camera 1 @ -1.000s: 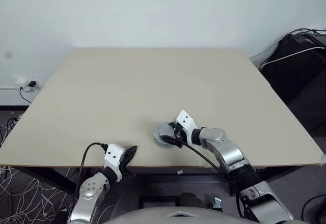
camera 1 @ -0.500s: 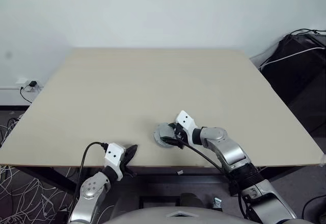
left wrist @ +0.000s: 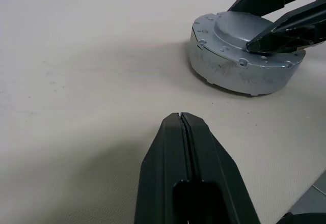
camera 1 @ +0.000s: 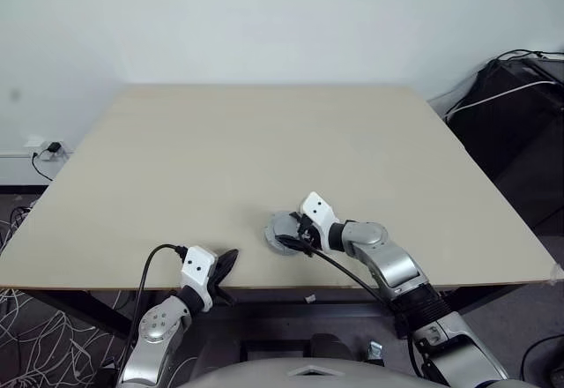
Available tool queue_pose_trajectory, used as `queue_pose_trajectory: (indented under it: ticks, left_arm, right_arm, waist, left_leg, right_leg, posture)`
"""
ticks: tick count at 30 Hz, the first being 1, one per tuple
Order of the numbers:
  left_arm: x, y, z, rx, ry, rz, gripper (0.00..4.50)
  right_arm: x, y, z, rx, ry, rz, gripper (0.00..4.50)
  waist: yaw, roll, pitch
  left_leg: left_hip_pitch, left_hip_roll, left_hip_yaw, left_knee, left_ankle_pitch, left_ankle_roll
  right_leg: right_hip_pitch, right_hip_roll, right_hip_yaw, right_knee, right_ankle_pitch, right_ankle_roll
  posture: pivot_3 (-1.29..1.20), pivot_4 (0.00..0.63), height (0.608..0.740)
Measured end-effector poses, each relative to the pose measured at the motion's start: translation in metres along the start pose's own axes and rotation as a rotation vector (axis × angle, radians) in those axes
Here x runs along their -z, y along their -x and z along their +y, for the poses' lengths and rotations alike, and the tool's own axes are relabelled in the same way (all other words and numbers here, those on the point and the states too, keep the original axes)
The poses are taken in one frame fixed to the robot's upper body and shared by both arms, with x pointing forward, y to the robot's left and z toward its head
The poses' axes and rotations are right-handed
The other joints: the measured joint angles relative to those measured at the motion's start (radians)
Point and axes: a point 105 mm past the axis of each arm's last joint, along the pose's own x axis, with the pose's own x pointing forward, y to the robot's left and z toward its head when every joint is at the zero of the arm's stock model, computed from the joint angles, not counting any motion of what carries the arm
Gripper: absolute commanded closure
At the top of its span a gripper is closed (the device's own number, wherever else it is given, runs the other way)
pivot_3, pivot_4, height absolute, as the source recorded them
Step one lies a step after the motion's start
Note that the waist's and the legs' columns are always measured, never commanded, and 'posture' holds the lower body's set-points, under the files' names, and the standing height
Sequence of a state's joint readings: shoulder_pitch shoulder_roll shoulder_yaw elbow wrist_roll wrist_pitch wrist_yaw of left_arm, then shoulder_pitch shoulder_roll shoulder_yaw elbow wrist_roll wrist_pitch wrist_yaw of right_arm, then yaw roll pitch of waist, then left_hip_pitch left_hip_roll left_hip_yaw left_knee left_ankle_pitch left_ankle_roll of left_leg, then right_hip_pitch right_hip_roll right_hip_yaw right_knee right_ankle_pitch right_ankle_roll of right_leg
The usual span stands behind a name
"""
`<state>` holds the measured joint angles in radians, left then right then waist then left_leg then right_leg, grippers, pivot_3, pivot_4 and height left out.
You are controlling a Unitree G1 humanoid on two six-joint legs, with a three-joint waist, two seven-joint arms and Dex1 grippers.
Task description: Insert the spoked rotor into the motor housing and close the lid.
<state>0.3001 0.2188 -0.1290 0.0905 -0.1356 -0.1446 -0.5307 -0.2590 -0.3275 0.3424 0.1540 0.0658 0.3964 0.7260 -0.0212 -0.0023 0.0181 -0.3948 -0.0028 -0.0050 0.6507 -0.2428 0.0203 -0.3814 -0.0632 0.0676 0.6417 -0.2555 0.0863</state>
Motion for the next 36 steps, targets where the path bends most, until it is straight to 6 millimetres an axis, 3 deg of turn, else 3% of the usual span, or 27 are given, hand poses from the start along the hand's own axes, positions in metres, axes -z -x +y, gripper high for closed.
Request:
queue_pose_trajectory:
  ticks: [8,17,26,36]
  left_arm:
    - [0.001,-0.002,0.001,0.000,0.003,0.003,4.50]
    - [-0.023,-0.040,0.014,-0.041,0.034,0.034,4.50]
    - [-0.050,-0.070,0.010,0.122,0.258,0.096,4.50]
    - [-0.066,-0.089,0.010,0.277,0.328,0.183,4.50]
  right_arm:
    - [0.000,0.000,0.000,-0.005,0.007,0.010,1.31]
    - [0.000,0.000,0.001,-0.006,0.011,0.012,1.31]
    - [-0.001,-0.002,0.002,-0.004,0.012,0.010,1.31]
    - [-0.004,-0.003,0.004,-0.006,0.018,0.003,1.31]
  waist:
    - [0.001,0.000,0.000]
    - [0.000,0.001,-0.001]
    - [-0.005,0.001,-0.002]
    - [-0.013,0.000,-0.001]
  left_leg:
    - [0.000,0.000,0.000,0.000,0.000,0.000]
    - [0.000,-0.004,-0.001,0.000,0.002,0.003]
    - [0.001,-0.005,-0.002,0.001,0.003,0.004]
    - [0.001,-0.006,-0.002,0.001,0.003,0.004]
  right_leg:
    - [0.000,0.000,0.000,0.000,0.000,0.000]
    - [0.000,0.002,0.000,0.000,0.000,0.001]
    - [0.001,0.003,0.000,0.000,0.001,0.002]
    - [0.002,0.003,0.000,0.000,0.001,0.002]
  posture:
    - [0.00,0.000,0.740]
    - [0.00,0.000,0.740]
    - [0.00,0.000,0.740]
    - [0.00,0.000,0.740]
